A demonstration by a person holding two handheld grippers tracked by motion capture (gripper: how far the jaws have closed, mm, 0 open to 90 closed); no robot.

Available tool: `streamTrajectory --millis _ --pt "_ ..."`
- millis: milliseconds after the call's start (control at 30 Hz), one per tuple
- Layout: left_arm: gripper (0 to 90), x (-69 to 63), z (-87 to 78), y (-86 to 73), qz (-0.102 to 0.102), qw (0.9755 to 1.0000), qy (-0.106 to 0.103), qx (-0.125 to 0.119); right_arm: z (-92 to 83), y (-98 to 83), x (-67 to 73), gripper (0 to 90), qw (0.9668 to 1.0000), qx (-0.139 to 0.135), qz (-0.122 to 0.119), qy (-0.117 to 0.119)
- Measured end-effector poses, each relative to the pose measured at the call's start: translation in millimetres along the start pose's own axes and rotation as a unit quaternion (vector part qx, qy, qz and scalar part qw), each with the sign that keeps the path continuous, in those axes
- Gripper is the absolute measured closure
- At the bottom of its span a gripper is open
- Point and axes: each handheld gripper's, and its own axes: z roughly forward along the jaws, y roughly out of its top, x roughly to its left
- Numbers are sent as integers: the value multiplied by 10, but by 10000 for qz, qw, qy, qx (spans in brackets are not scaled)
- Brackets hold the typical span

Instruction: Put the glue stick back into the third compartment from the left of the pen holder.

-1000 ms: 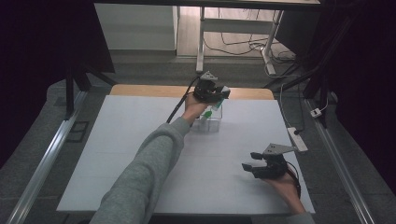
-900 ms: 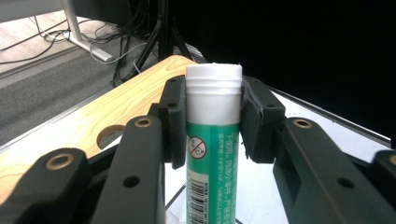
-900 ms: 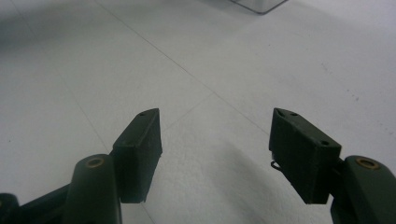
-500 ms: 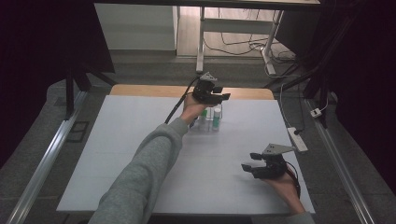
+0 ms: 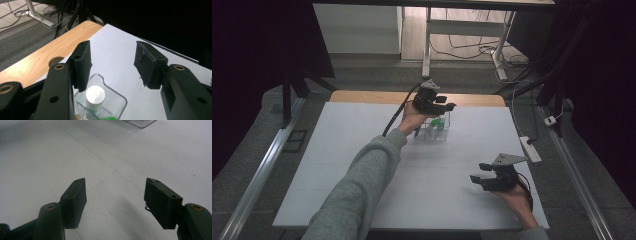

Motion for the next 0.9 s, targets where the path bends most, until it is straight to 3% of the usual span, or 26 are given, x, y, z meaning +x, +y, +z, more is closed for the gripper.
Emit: streamTrajectory --millis 533,667,900 --pt "468 -186 -485 -181 155 9999 -27 -22 19 15 -8 338 10000 12 -36 13" --pt "466 -235 -654 -310 119 9999 -70 -28 -15 -1 -8 339 10000 4 -24 -22" --pt "455 -321 -996 -620 207 9995 181 178 -61 -23 -38 338 9999 -40 50 -87"
